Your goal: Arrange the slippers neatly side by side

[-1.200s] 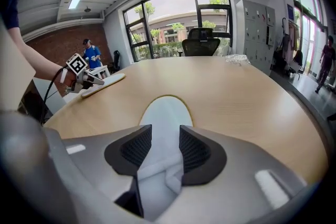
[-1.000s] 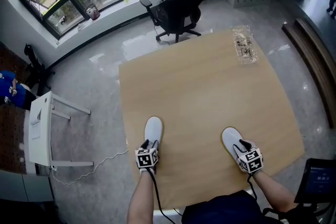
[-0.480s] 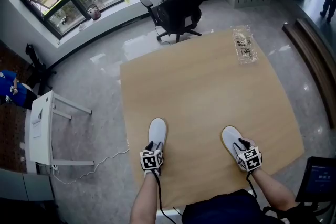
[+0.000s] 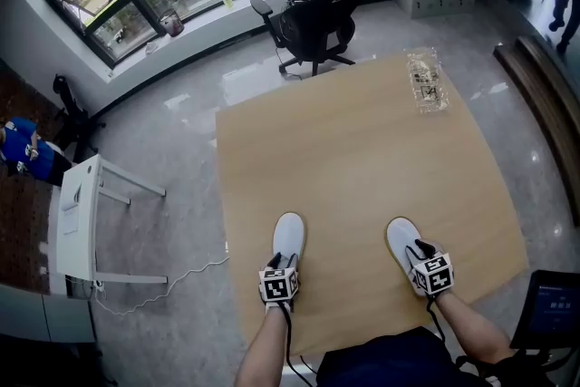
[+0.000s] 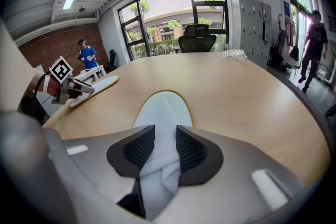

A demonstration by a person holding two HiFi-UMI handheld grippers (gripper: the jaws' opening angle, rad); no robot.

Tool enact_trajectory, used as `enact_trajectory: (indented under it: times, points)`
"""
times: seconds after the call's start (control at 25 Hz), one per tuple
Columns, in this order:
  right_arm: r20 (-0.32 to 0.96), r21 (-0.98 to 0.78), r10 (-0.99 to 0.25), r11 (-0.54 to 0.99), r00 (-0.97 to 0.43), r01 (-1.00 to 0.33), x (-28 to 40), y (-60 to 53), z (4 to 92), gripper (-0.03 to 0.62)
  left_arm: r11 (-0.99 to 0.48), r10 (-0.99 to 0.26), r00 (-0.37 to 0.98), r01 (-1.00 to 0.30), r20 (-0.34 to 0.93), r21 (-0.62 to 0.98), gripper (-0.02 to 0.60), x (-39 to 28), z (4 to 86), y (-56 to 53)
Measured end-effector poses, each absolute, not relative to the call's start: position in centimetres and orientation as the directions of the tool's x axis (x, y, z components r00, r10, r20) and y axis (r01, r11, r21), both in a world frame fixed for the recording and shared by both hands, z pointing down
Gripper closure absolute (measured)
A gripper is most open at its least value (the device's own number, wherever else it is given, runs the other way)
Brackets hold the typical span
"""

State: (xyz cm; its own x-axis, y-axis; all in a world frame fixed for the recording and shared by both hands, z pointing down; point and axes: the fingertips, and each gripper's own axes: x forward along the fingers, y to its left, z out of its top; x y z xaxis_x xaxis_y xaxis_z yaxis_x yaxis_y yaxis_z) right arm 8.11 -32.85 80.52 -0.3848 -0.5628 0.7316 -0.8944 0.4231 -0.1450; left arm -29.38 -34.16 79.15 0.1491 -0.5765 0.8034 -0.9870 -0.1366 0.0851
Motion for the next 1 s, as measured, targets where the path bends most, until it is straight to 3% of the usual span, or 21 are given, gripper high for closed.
enact_trajectory:
  times: [0.28,1.0]
  points:
    - [0.720,-0.182,-0.565,0.406,-0.403,-0.895,7.7,-32.3,80.4,0.459,-0.090,-0.580,0.145,-0.989,0.801,0.114,0.390,-26.7,79.1,-31.8]
    - [0.708,-0.283,-0.541,0.371,-0.453,-0.885,5.8,-30.7,80.5,0.470,-0.078,-0.538,0.296,-0.950,0.790,0.303,0.407,-17.7,78.6,-26.8]
